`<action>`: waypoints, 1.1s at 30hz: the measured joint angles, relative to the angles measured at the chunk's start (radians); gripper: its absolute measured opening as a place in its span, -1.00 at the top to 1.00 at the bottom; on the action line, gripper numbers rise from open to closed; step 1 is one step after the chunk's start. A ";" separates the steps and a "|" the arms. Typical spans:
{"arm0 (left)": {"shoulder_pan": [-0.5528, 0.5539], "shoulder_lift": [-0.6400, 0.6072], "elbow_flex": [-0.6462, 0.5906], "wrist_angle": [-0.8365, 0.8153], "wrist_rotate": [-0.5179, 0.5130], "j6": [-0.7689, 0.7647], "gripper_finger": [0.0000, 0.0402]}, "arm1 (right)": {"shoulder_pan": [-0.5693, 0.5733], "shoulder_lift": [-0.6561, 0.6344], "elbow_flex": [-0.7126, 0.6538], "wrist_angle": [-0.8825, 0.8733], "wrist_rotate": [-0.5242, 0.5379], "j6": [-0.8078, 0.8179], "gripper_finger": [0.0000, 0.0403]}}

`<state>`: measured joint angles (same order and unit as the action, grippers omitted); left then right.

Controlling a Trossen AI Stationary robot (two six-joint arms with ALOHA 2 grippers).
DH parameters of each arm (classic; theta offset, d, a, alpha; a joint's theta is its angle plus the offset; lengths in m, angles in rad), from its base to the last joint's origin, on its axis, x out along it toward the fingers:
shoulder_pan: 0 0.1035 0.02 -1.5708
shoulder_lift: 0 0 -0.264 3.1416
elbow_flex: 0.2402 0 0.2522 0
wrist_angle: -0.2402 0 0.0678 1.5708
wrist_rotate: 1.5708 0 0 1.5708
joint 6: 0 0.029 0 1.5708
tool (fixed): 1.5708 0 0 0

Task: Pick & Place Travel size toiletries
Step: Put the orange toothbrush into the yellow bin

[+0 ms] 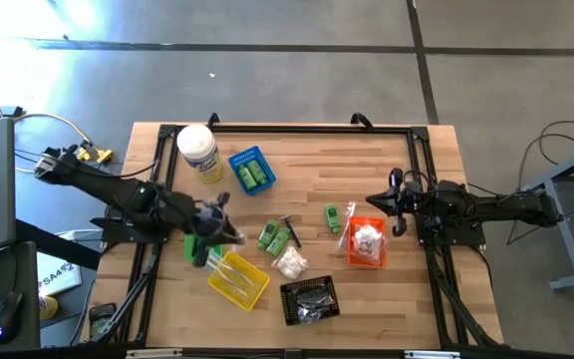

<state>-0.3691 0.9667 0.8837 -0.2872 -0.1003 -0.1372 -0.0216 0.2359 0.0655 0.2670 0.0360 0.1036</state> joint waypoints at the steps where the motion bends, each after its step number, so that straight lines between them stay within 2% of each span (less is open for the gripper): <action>1: -0.021 0.025 0.039 -0.049 -0.009 -0.007 0.90 | 0.000 0.000 0.000 0.000 -0.009 0.001 0.99; 6: -0.092 0.195 0.194 -0.290 -0.014 -0.021 0.90 | 0.000 0.000 0.000 0.001 -0.024 0.015 0.99; 11: -0.103 0.375 0.304 -0.472 0.015 -0.009 0.90 | 0.000 0.000 0.000 0.007 -0.047 0.036 0.99; 19: -0.103 0.538 0.368 -0.488 0.059 0.002 0.90 | 0.000 0.000 0.000 0.007 -0.063 0.072 0.99; 26: -0.101 0.598 0.369 -0.492 0.061 0.004 0.90 | 0.007 0.000 0.000 0.007 -0.062 0.091 0.99; 33: -0.102 0.645 0.369 -0.485 0.107 -0.002 0.90 | 0.034 0.001 0.001 0.007 -0.062 0.095 0.99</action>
<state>-0.4713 1.6118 1.2530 -0.7723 0.0071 -0.1394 0.0121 0.2367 0.0662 0.2742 -0.0260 0.1989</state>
